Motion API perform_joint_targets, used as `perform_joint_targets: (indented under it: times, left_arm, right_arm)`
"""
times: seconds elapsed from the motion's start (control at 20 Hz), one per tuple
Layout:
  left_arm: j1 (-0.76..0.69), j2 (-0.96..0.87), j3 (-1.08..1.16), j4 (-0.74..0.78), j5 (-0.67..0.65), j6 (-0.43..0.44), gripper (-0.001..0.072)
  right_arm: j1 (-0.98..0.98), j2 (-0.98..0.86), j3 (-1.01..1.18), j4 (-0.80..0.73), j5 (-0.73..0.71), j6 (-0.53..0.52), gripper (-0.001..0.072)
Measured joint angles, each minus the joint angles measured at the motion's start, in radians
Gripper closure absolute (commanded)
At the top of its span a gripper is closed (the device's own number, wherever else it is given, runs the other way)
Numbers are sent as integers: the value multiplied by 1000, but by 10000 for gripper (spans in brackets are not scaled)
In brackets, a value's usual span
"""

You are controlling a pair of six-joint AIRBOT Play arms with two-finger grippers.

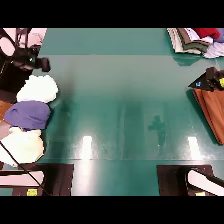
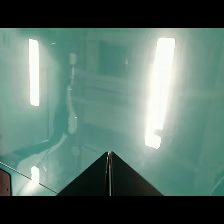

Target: Fold the shirts.

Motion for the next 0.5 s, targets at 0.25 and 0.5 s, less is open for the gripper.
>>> perform_joint_targets:
  times: [0.25, 0.5]
  left_arm:
    - [95, -49, -135, 33, 49, -16, 53]
    - [116, -62, -183, 31, 87, -21, 685]
  right_arm:
    - [0, 0, 0, 0, -42, 0, 696]
    - [0, 0, 0, 1, -69, 0, 696]
